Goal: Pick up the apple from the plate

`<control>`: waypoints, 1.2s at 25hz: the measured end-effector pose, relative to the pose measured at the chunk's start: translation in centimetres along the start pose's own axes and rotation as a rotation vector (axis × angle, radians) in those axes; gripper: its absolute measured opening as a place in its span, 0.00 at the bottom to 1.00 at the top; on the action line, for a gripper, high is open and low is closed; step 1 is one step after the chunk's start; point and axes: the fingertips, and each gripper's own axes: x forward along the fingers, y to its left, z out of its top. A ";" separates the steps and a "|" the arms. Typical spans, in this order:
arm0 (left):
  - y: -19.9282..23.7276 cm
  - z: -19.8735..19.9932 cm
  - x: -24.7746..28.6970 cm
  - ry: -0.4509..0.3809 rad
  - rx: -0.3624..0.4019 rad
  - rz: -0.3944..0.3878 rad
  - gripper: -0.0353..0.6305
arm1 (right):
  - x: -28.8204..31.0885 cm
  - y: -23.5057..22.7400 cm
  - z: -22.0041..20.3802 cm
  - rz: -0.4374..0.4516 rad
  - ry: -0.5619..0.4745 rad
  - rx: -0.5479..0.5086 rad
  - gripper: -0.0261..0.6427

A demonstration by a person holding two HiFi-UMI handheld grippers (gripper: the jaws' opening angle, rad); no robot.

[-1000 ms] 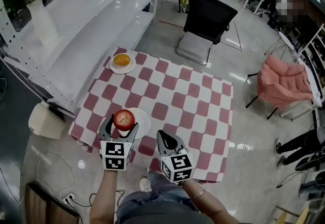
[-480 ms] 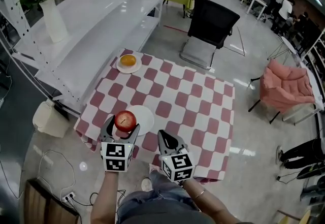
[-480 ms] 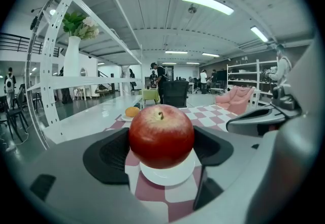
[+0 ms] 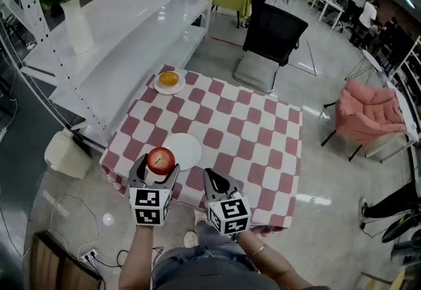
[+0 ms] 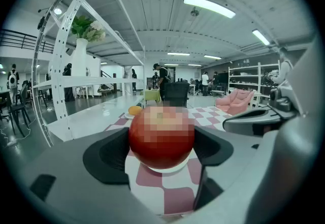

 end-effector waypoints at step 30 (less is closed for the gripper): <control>0.3 -2.6 -7.2 -0.013 -0.016 0.025 0.64 | -4.2 3.4 -0.5 -0.013 -0.034 -0.017 0.05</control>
